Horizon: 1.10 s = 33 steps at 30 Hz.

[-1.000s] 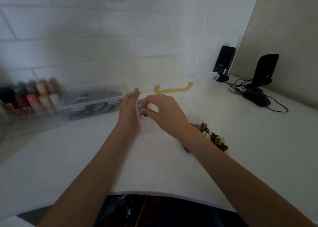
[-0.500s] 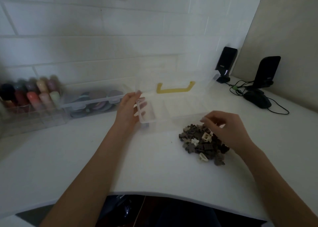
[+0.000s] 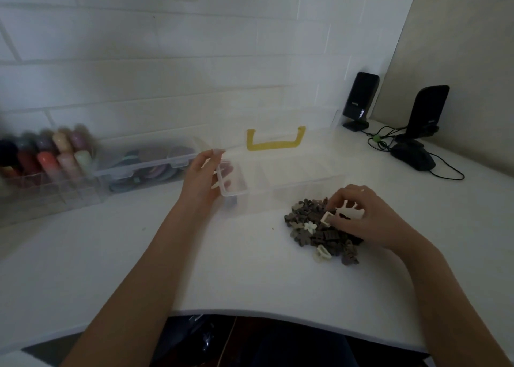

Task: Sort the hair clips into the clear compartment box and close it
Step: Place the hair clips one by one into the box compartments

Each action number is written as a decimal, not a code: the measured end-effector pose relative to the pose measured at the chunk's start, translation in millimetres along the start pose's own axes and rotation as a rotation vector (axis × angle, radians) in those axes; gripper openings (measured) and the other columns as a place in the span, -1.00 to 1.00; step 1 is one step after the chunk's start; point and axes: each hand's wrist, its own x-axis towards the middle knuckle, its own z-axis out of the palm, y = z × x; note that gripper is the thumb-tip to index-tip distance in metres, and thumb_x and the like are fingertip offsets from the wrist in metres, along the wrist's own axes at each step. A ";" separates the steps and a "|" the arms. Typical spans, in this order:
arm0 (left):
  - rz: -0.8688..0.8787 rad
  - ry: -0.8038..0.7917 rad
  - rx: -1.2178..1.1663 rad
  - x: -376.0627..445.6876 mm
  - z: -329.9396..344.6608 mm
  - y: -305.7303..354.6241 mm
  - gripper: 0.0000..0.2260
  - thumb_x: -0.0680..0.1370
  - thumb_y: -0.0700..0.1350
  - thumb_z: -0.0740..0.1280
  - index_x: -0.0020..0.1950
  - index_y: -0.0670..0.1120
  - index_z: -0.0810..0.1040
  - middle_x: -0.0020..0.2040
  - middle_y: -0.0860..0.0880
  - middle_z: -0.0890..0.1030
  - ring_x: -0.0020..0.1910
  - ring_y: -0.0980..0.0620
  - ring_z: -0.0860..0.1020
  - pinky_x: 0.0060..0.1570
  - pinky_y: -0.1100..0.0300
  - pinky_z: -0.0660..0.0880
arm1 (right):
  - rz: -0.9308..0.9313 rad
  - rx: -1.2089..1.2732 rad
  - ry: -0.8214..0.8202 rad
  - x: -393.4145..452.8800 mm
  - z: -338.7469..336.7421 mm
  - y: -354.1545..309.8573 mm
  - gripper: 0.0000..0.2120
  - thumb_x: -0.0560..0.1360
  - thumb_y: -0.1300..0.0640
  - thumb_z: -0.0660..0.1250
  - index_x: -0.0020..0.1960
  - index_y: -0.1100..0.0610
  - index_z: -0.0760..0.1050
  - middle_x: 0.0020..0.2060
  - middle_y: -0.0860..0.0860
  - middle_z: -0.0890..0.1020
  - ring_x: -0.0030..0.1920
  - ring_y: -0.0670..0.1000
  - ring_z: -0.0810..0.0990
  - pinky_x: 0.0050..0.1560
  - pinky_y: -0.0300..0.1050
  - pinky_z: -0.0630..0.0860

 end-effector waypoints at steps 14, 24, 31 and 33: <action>0.006 0.091 -0.020 -2.2 1.0 -2.0 -0.80 0.59 -0.04 0.26 -0.21 -0.07 0.44 -0.27 -0.02 0.56 -0.33 0.11 0.60 -0.31 0.18 0.60 | -0.042 0.311 0.156 1.7 5.5 -25.0 -0.80 0.39 0.18 0.47 -0.02 -0.01 0.61 -0.13 -0.11 0.66 -0.18 -0.10 0.60 -0.09 -0.19 0.52; 0.043 -0.023 -0.058 -1.4 -3.5 -5.3 -0.81 0.60 -0.05 0.23 -0.04 -0.18 0.46 -0.22 -0.06 0.60 -0.26 0.04 0.61 -0.18 0.15 0.55 | -0.377 0.172 0.214 55.5 33.8 -118.8 -0.81 0.42 0.06 0.44 -0.04 0.07 0.49 -0.12 -0.11 0.61 -0.10 -0.10 0.54 -0.03 -0.26 0.42; -0.049 -0.032 -0.058 -3.9 -4.9 -1.4 -0.87 0.54 -0.18 0.31 0.04 -0.19 0.45 -0.13 -0.09 0.56 -0.19 0.05 0.60 -0.29 0.28 0.53 | -0.324 -0.044 0.240 54.9 27.2 -88.2 -0.82 0.52 -0.01 0.29 -0.03 0.04 0.62 0.04 -0.06 0.65 0.09 -0.08 0.53 0.17 -0.10 0.40; -0.020 -0.045 -0.013 -6.2 -3.5 0.2 -0.91 0.50 -0.29 0.29 -0.02 -0.18 0.47 -0.13 -0.07 0.56 -0.17 0.05 0.59 -0.25 0.30 0.51 | -0.228 0.060 0.251 37.1 5.9 -65.9 -0.83 0.50 0.01 0.31 -0.15 0.07 0.61 -0.21 -0.06 0.67 -0.19 -0.10 0.57 -0.07 -0.25 0.48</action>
